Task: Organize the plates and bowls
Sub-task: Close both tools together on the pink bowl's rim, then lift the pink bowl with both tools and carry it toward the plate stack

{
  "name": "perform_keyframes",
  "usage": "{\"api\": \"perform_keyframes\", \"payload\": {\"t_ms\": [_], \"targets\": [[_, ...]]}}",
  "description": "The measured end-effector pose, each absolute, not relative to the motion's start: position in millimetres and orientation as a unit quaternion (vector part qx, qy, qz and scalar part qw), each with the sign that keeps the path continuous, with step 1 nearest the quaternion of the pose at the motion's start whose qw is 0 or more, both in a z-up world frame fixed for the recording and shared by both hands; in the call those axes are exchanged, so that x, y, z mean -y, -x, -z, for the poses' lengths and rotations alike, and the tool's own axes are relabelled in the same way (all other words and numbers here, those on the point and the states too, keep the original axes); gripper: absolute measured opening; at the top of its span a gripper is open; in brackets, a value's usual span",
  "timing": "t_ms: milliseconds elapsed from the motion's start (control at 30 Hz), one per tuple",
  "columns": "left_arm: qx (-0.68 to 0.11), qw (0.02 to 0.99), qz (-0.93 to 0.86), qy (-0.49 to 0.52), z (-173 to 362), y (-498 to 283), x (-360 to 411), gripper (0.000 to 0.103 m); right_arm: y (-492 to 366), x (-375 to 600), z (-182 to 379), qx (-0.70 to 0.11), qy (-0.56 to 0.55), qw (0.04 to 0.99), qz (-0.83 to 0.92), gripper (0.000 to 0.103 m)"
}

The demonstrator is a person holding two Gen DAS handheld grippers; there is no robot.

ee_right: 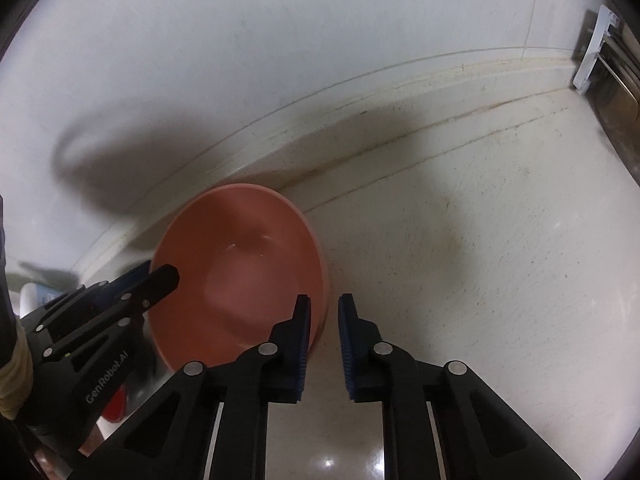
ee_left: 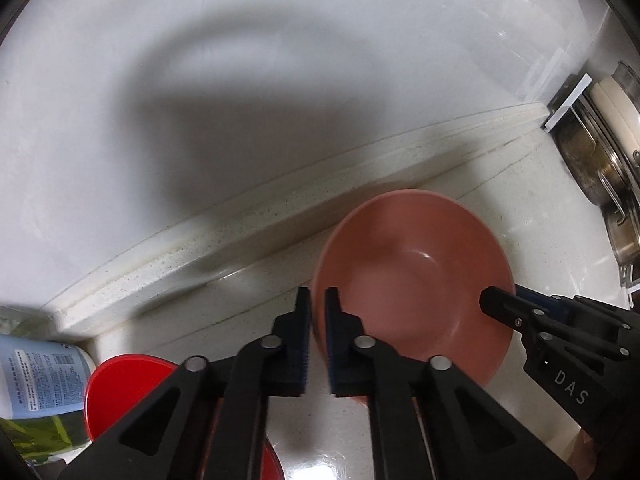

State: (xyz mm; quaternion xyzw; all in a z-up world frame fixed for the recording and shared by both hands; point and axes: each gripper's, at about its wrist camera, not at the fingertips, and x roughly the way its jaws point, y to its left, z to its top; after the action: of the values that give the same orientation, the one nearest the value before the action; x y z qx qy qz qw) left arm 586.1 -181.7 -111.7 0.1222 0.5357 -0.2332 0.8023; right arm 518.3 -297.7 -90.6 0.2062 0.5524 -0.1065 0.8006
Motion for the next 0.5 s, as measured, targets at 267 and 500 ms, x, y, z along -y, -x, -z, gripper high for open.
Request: {"api": "perform_keyframes", "payload": {"t_ms": [267, 500], "targets": [[-0.538, 0.804, 0.229, -0.109, 110.6, -582.0, 176.5, 0.007, -517.8, 294.9, 88.6, -0.554, -0.202, 0.8, 0.112, 0.01], [-0.521, 0.816, 0.226, -0.107, 90.5, -565.1, 170.1, 0.007, -520.7, 297.5, 81.6, -0.545, -0.199, 0.807, 0.11, 0.01]]}}
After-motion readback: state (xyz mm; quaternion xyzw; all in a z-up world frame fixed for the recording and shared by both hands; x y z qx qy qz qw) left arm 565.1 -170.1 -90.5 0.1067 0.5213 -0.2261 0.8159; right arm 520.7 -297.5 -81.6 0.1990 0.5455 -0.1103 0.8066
